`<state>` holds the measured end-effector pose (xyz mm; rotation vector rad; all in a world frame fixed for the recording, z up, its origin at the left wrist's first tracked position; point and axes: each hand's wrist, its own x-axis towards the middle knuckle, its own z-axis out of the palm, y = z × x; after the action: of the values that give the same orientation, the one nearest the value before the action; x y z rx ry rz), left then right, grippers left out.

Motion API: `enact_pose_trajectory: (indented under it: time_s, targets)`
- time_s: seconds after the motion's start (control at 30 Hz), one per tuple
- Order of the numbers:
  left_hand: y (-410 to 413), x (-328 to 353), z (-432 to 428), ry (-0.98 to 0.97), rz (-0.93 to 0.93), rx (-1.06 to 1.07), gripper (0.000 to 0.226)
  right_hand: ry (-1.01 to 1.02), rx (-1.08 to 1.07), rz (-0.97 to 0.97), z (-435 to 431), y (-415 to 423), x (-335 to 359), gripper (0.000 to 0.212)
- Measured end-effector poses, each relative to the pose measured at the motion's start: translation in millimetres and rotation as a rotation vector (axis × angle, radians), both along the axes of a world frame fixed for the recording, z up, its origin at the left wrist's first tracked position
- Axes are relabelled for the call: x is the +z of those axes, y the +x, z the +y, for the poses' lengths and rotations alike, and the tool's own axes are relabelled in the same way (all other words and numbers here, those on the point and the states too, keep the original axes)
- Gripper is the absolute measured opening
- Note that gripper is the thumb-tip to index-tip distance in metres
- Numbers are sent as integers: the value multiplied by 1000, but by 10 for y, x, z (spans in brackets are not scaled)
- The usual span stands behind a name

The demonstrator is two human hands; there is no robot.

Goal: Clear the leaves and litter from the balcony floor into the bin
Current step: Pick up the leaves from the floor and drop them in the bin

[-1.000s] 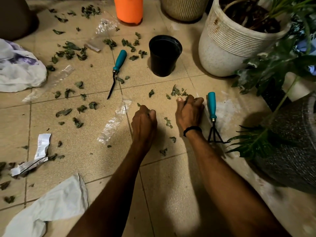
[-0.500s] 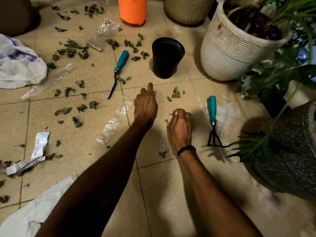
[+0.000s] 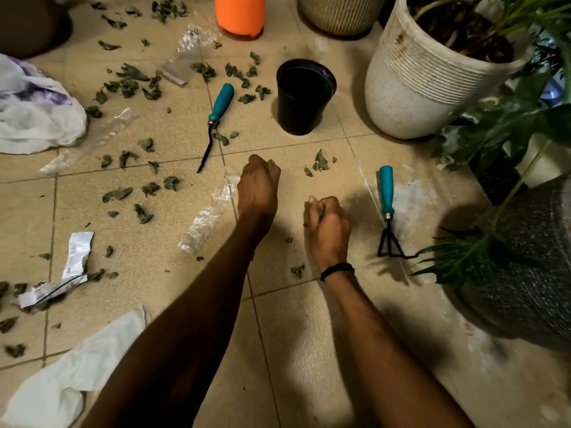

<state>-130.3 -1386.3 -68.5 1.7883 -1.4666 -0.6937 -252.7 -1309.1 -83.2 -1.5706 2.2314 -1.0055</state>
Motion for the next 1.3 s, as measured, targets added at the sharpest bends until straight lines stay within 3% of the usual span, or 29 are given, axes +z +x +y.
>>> enact_pose_trajectory:
  time_s: [0.13,0.3,0.43,0.73,0.93,1.17,1.3]
  targets:
    - [181,-1,286,-36,181,101,16,22,-195,-426,141,13,262,32]
    - [410,-74,596,-10,380,112,32,191,-384,-1318,260,65,476,27]
    - [539,-44,782,73,737,174,36,249,-378,-1542,308,207,531,27]
    - [1101,815,1392,193,1025,511,38,463,-284,-1464,573,1055,1148,24]
    - [1927,2465,2480,264,1148,915,38,841,-113,-1308,1343,1957,2724,30]
    - [2571,4197,4240,69,1356,1279,39,1175,179,-1179,2584,2828,4532,28]
    - [2797,4818,5364,-115,1431,1448,36,1343,373,-1114,3489,3277,5071,29]
